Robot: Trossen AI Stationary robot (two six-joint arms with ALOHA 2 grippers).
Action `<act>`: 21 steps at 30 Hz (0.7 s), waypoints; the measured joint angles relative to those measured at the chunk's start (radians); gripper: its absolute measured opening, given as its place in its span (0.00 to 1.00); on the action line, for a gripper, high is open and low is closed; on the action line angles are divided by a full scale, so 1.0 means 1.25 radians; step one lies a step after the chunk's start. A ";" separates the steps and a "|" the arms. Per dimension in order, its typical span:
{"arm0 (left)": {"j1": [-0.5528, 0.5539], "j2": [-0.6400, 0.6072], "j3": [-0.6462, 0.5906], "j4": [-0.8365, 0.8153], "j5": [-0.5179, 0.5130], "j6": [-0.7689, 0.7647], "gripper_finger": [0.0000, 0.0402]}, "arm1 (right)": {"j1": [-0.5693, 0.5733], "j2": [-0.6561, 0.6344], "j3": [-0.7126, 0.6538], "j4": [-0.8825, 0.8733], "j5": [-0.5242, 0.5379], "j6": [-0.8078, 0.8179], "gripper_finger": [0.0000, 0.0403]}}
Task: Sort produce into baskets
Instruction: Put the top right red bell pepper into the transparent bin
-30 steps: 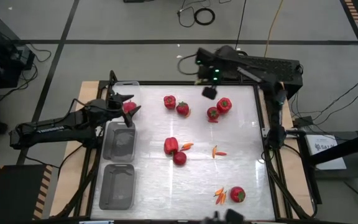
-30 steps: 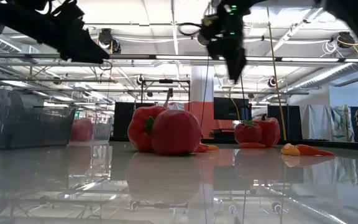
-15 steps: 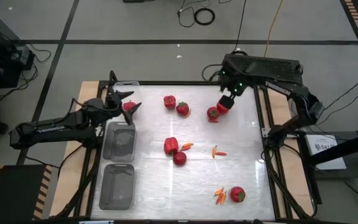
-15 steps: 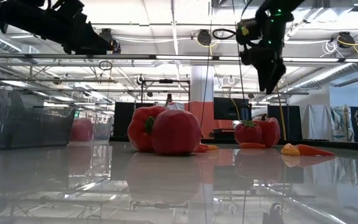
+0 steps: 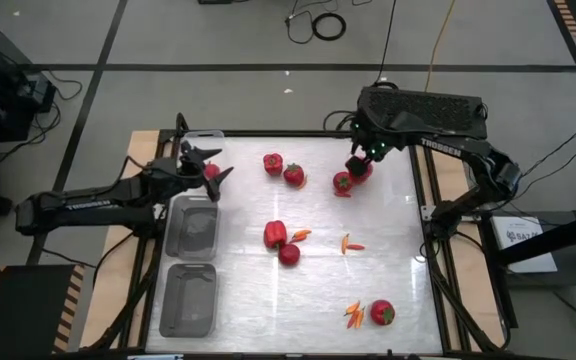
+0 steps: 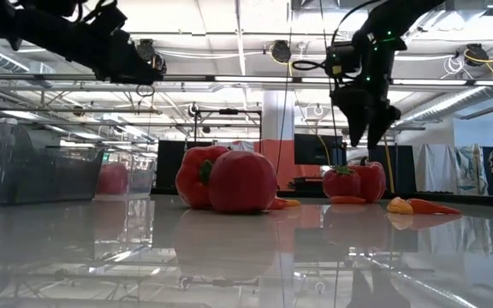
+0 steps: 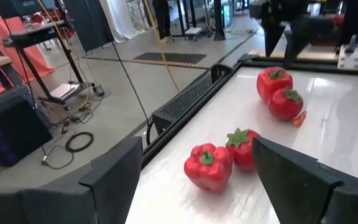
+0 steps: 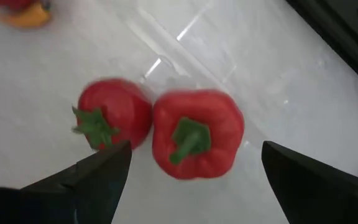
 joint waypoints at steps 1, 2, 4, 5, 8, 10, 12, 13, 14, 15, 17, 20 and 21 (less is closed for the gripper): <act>0.000 0.005 0.000 -0.001 -0.004 0.001 0.77 | 0.001 0.000 0.000 0.002 0.000 0.021 0.88; 0.000 0.010 0.000 0.002 -0.007 0.001 0.77 | 0.002 0.000 0.000 -0.003 0.001 0.038 0.88; 0.000 0.020 0.000 0.007 -0.010 0.002 0.77 | 0.004 0.000 0.000 -0.013 0.012 0.061 0.87; 0.000 0.024 0.000 0.008 -0.011 0.003 0.77 | 0.009 0.004 0.000 -0.013 0.022 0.073 0.87; 0.000 0.032 0.000 0.018 -0.011 0.012 0.77 | 0.015 0.017 0.000 -0.013 0.028 0.105 0.87; 0.000 0.035 0.000 0.014 -0.011 0.015 0.77 | 0.025 0.022 0.000 -0.007 0.028 0.130 0.87; 0.000 0.035 0.000 0.016 -0.011 0.015 0.77 | 0.033 0.026 0.000 -0.008 0.030 0.150 0.87; 0.000 0.035 0.000 0.018 -0.011 0.015 0.77 | 0.040 0.026 0.000 -0.008 0.032 0.159 0.87; 0.000 0.035 0.000 0.018 -0.011 0.015 0.77 | 0.048 0.025 0.000 -0.005 0.032 0.169 0.87; 0.000 0.035 0.000 0.016 -0.011 0.015 0.77 | 0.054 0.024 0.000 -0.005 0.032 0.179 0.87; 0.000 0.035 0.000 0.018 -0.004 0.016 0.77 | 0.065 0.025 0.000 -0.006 0.039 0.207 0.87; 0.000 0.023 0.000 0.012 0.038 0.045 0.77 | 0.076 0.025 0.000 -0.004 0.055 0.247 0.87; -0.001 0.011 0.000 0.008 0.042 0.048 0.77 | 0.081 0.025 0.000 -0.004 0.070 0.263 0.87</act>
